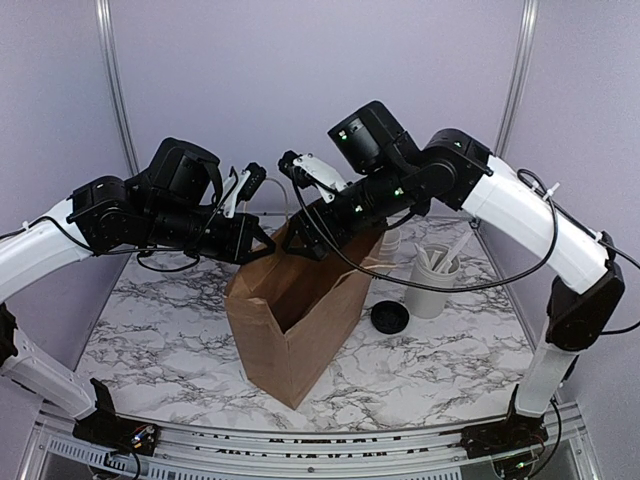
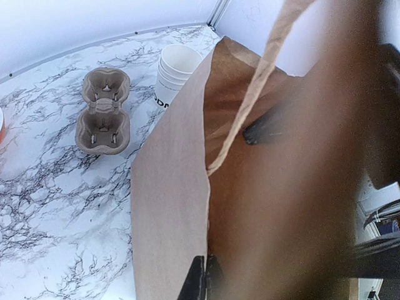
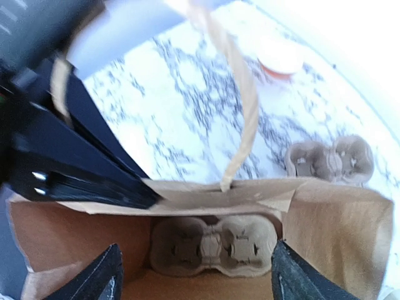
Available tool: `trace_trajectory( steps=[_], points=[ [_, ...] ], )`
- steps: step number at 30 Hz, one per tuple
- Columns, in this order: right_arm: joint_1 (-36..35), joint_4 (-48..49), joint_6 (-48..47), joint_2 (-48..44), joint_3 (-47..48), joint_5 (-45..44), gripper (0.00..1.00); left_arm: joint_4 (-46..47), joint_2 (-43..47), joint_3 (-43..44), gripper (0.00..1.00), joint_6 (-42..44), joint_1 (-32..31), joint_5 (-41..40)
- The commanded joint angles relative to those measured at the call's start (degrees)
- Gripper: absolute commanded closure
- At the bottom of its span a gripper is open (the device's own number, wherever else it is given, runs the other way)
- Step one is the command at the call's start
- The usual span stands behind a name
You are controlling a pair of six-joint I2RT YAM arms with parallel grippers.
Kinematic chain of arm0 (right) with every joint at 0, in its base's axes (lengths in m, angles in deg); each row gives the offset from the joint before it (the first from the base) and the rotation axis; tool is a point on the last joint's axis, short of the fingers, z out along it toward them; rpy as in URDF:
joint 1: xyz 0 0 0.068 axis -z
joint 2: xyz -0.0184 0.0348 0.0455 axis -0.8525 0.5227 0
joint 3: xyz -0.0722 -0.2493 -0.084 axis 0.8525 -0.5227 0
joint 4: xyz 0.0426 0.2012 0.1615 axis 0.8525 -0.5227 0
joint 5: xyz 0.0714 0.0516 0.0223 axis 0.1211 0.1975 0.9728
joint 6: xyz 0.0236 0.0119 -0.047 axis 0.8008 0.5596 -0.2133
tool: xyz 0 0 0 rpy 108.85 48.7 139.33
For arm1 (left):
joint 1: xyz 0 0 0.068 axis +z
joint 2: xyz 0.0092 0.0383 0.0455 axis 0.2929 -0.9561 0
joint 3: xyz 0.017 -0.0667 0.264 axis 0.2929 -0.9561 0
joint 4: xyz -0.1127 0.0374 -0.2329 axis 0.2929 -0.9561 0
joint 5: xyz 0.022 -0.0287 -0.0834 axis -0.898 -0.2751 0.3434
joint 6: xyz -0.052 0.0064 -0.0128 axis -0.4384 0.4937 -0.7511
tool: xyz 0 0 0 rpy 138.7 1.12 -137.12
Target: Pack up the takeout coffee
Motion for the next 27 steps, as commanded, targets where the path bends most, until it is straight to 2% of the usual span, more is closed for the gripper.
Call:
trace_trajectory(
  steps=[1,10,16,27],
  points=[
    [-0.3,8.2,0.7,-2.7,2.0,2.8,0.2,0.2,1.3,0.5,1.0,-0.9,0.2,-1.9],
    [2.7,18.3,1.7,-5.6,1.0,3.2,0.18,-1.0,3.2,0.4,1.0,-3.3,1.7,-4.2],
    [7.4,24.4,3.5,-9.5,-4.1,2.8,0.15,-2.2,5.5,-1.0,1.0,-4.9,4.1,-4.8],
    [10.9,27.4,3.7,-12.9,-9.0,-1.0,0.1,-3.6,11.4,-4.7,0.99,-6.4,12.2,-3.4]
  ],
)
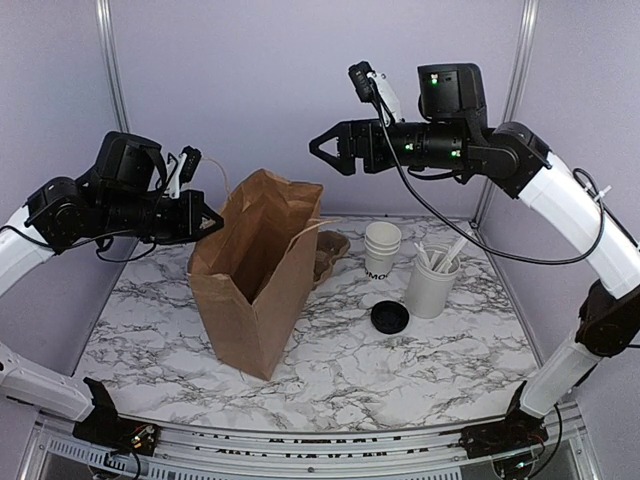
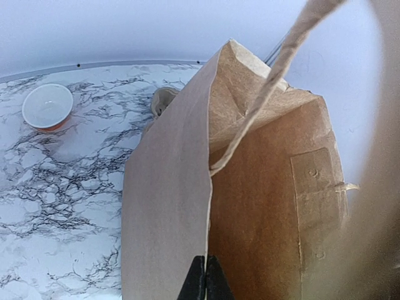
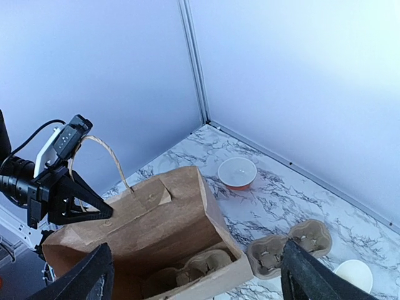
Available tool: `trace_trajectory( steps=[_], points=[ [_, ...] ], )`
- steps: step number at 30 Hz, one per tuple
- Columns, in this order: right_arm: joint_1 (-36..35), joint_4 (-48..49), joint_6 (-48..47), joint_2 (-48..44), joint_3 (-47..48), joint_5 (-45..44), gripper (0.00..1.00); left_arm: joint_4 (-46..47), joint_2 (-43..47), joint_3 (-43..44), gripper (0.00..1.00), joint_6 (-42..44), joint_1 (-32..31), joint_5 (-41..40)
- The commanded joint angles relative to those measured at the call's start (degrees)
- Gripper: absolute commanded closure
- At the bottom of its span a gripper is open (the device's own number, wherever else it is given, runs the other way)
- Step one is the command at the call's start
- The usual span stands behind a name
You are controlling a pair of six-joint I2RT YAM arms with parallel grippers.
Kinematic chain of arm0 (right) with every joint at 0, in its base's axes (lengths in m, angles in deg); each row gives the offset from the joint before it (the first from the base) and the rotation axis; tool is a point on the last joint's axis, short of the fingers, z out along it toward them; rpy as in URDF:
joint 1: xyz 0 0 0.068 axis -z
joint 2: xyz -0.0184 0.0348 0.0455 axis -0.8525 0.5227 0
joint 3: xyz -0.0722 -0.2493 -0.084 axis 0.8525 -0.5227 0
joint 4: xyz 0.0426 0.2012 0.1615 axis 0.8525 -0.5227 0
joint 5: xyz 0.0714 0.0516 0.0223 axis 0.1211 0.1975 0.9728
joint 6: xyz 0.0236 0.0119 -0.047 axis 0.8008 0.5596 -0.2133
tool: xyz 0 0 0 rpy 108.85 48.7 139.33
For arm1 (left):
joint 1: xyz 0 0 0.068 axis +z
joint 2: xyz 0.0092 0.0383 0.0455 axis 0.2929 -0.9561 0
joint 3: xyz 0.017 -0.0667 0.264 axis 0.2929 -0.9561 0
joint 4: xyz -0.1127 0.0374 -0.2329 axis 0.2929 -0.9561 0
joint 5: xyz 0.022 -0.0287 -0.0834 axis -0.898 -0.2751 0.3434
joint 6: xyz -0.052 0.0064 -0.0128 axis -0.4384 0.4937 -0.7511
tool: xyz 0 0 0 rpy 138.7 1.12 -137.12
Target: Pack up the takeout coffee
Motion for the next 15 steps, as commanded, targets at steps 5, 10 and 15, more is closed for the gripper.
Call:
trace_trajectory(
  steps=[5,10,15],
  points=[
    [2.1,2.3,0.7,-1.9,-3.2,-2.3,0.1,-1.7,2.8,-1.4,0.99,-0.1,5.6,1.2],
    [2.3,3.3,0.5,-3.9,-6.7,-4.9,0.08,-1.9,2.9,-2.1,0.99,0.6,10.4,2.3],
    [5.4,5.1,0.6,-6.2,-11.4,-5.3,0.06,-1.7,2.7,-3.6,0.99,1.6,14.9,3.2]
  ],
)
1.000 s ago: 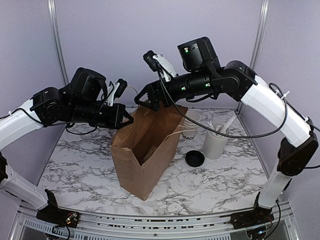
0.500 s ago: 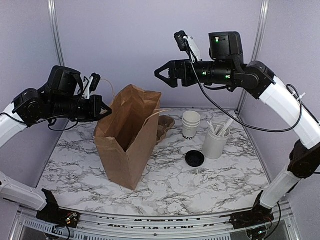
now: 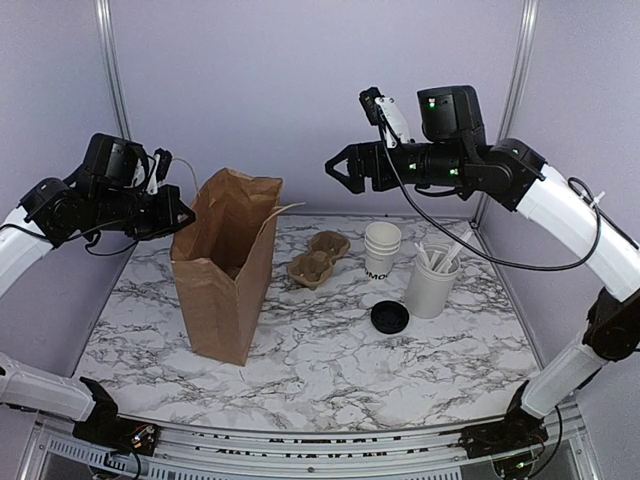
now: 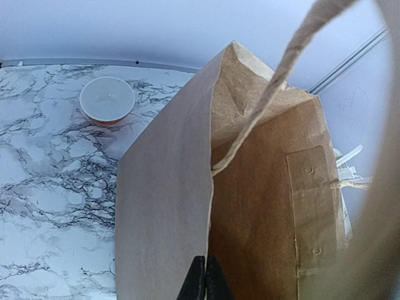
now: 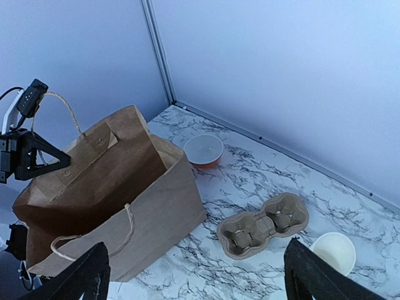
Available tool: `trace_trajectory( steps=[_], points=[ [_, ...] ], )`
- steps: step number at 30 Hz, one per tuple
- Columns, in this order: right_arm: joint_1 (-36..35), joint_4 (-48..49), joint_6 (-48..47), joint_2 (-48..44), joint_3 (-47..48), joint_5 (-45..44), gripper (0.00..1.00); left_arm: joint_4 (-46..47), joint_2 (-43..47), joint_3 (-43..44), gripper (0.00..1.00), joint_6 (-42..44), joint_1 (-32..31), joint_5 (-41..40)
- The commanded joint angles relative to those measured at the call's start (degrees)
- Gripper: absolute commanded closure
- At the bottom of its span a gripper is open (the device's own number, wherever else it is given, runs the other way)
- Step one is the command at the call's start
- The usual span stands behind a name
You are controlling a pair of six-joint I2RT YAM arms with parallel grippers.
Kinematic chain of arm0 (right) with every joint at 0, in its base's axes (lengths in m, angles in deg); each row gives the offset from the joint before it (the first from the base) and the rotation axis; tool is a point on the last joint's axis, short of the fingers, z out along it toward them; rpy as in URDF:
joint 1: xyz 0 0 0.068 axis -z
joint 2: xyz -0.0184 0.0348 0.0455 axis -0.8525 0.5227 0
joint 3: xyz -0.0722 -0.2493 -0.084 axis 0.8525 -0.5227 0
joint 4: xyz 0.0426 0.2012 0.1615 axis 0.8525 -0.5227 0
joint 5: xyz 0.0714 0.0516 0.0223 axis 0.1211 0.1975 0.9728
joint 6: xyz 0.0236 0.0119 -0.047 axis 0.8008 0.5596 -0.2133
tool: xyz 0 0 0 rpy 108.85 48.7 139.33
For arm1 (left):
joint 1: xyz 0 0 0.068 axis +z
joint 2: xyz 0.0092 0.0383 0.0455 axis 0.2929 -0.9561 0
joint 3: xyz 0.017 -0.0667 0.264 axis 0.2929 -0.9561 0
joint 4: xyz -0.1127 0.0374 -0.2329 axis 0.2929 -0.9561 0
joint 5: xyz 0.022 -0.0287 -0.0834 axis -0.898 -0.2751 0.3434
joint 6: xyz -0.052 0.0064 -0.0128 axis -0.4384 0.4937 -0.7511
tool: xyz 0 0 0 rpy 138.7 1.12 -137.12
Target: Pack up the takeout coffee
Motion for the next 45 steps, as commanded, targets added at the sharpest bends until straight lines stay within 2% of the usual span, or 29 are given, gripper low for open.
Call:
trace_trajectory(
  steps=[1,12,25,37,45],
  points=[
    [2.9,3.5,0.5,-3.6,-3.0,-1.8,0.06,-0.3,0.9,-1.4,0.99,1.6,4.0,1.9],
    [8.8,6.0,1.5,-5.5,-10.2,1.6,0.06,-2.0,1.4,-2.0,0.99,5.4,16.8,7.1],
    [10.4,3.6,-0.3,-0.7,-9.1,1.5,0.05,-5.4,1.7,-2.7,0.99,9.0,29.3,11.7],
    [10.7,2.6,-1.5,0.9,-10.3,0.4,0.05,-6.0,-1.4,0.9,0.99,12.6,36.2,14.1],
    [10.8,2.4,-1.9,2.1,-10.6,-0.2,0.05,-6.7,-4.9,4.5,0.98,14.5,38.2,14.6]
  ],
)
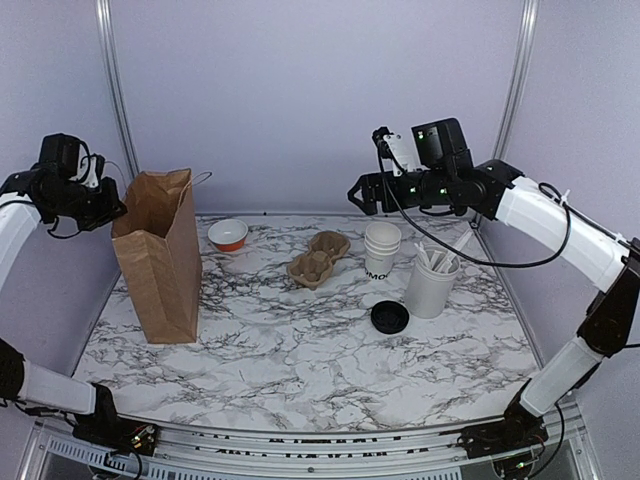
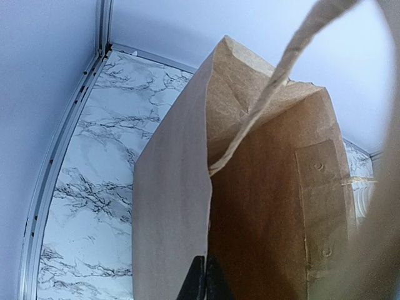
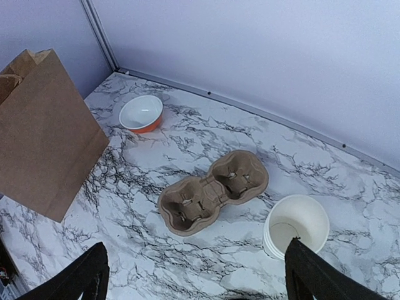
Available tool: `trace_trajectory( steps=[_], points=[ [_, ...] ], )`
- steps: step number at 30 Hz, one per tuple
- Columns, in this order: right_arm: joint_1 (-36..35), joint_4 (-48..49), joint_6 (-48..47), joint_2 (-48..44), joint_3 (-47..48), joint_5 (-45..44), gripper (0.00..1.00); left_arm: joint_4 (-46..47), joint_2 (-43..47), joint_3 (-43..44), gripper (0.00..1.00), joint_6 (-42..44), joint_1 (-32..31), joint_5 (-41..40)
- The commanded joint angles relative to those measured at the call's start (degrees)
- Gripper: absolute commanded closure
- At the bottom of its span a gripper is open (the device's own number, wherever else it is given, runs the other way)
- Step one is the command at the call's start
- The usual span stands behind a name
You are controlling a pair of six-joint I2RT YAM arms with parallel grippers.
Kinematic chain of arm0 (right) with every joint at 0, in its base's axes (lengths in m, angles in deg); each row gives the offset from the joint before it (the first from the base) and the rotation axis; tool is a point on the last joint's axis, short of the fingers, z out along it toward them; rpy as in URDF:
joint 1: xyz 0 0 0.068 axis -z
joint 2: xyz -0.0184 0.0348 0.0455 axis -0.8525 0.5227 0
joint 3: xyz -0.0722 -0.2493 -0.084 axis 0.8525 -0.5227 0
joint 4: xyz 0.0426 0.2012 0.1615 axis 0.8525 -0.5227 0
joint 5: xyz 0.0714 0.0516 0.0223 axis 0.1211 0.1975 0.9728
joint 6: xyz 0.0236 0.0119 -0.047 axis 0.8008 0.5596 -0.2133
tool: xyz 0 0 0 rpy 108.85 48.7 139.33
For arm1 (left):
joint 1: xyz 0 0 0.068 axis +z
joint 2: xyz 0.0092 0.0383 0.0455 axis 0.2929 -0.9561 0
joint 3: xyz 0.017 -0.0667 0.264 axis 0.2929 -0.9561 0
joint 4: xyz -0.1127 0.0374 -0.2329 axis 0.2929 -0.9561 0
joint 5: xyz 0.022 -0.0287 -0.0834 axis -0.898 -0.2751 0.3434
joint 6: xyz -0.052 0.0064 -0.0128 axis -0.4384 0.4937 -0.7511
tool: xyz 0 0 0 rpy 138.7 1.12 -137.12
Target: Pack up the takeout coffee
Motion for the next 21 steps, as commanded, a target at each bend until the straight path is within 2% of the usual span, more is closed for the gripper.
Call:
trace_trajectory(
  steps=[1,3,6,9,10,15,17,18,21],
  points=[
    [0.7,-0.8,-0.8,1.0,0.5,-1.2,0.05,-1.1,-1.8,2.6,0.98,2.0,1.3,1.0],
    [0.8,-1.2,-1.1,1.5,0.7,-1.9,0.05,-1.1,-2.3,2.7,0.97,2.2,1.7,1.1],
    [0.8,-2.5,-1.7,2.7,1.6,-3.1,0.05,-1.0,-2.6,3.0,0.9,2.4,1.8,1.1],
    [0.9,-3.9,-2.2,3.8,2.4,-4.0,0.06,-1.1,-2.4,3.3,0.76,2.7,1.8,0.8],
    [0.9,-4.2,-2.3,4.1,2.4,-4.1,0.06,-1.1,-2.2,3.4,0.7,2.8,1.8,0.7],
    [0.9,-4.9,-2.3,4.8,2.2,-4.2,0.07,-1.3,-0.9,4.2,0.32,2.7,1.8,1.0],
    [0.9,-5.1,-2.3,5.0,1.9,-4.7,0.07,-1.4,0.0,4.7,0.05,2.6,1.8,0.4],
    [0.9,-5.2,-2.3,5.0,1.9,-4.8,0.08,-1.7,0.4,5.1,0.01,2.6,1.8,-0.2],
    [1.0,-5.5,-2.5,5.1,1.8,-5.4,0.08,-2.5,1.9,6.4,0.01,2.6,1.8,-2.7]
  ],
)
